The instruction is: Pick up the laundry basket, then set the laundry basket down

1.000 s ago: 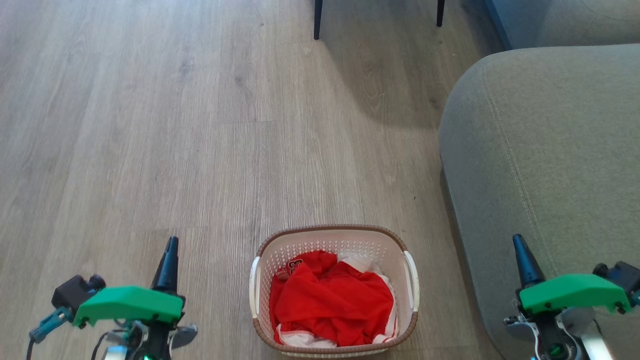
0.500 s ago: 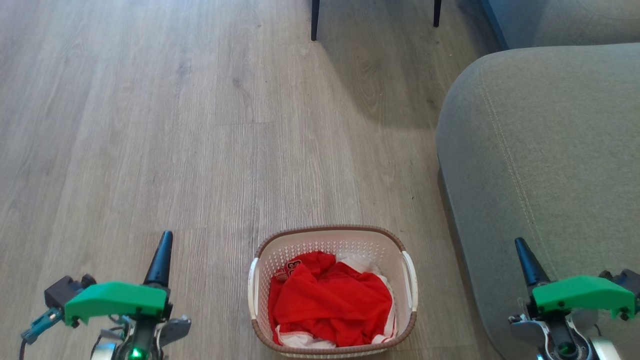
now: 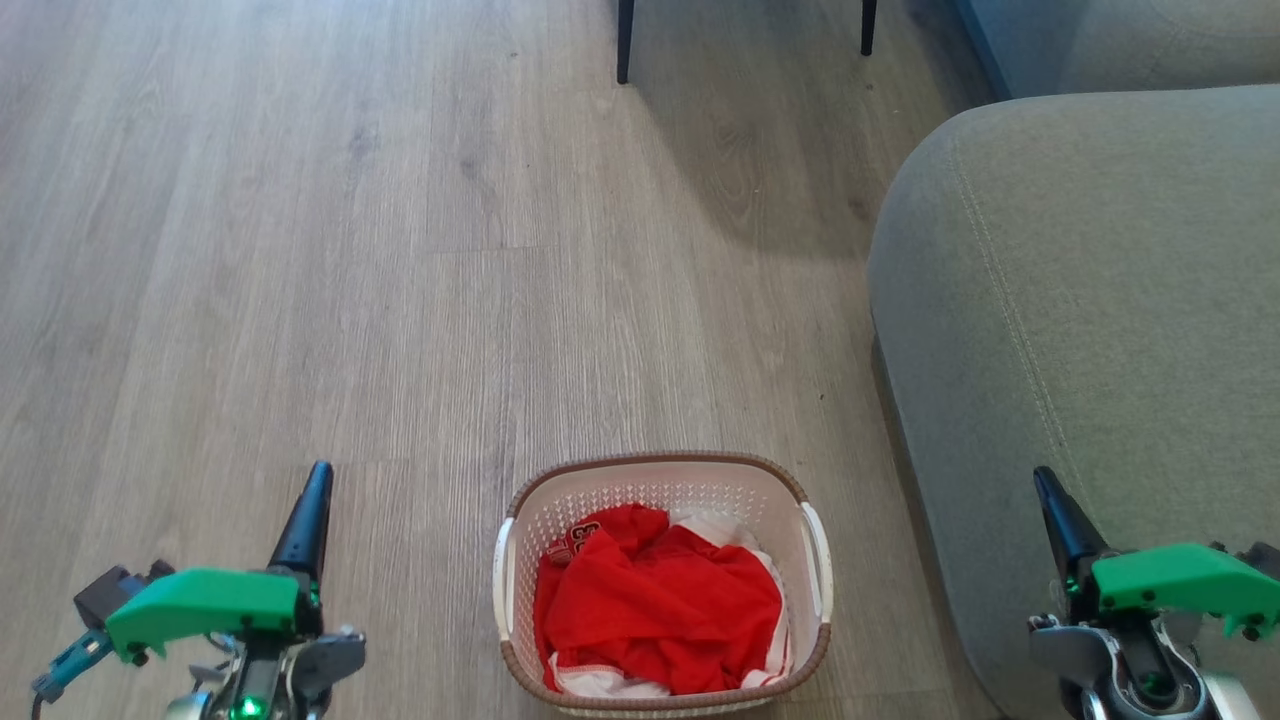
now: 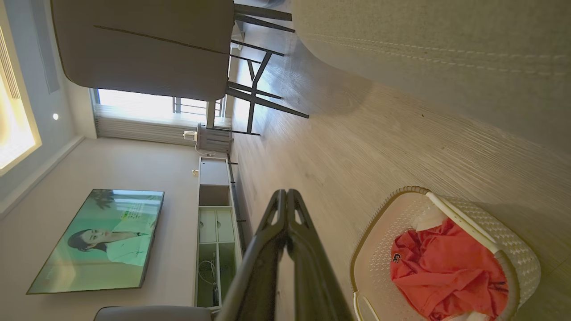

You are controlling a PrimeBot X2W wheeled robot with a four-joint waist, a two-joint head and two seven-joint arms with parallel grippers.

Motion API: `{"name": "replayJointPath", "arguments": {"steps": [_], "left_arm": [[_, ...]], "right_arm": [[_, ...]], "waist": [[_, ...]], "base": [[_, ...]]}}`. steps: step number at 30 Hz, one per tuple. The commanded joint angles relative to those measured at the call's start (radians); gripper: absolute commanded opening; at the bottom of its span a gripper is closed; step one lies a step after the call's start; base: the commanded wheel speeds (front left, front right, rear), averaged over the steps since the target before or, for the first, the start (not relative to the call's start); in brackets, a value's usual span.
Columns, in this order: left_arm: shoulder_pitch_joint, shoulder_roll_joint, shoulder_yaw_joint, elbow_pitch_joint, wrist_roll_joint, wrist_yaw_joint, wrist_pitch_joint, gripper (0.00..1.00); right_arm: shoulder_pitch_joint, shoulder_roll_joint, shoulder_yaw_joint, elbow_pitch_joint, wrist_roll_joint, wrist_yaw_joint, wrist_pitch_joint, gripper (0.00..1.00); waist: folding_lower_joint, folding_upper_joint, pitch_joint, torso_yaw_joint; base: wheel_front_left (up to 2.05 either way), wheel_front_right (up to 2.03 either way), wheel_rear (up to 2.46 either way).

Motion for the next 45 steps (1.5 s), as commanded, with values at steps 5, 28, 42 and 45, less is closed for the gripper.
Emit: {"name": "replayJointPath", "arguments": {"steps": [5,28,42,45], "left_arm": [[-0.068,0.016,0.056,-0.021,-0.066,-0.015,0.021,0.00],[-0.079,0.012,0.096,-0.011,-0.183,-0.029,0.060,0.00],[-0.079,0.008,0.101,-0.010,-0.179,-0.029,0.064,0.00],[-0.079,0.007,0.102,-0.010,-0.178,-0.029,0.065,0.00]], "right_arm": [[-0.056,-0.016,0.004,-0.025,0.073,0.005,0.020,0.00],[-0.066,-0.012,-0.020,-0.015,0.201,0.006,0.058,0.00],[-0.067,-0.009,-0.025,-0.014,0.197,0.006,0.062,0.00],[-0.067,-0.008,-0.026,-0.014,0.196,0.006,0.063,0.00]], "waist": [[0.0000,0.0000,-0.001,-0.002],[0.0000,0.0000,-0.003,-0.007],[0.0000,0.0000,-0.003,-0.007],[0.0000,0.0000,-0.003,-0.007]], "base": [[0.00,0.00,0.00],[0.00,0.00,0.00],[0.00,0.00,0.00],[0.00,0.00,0.00]]}}
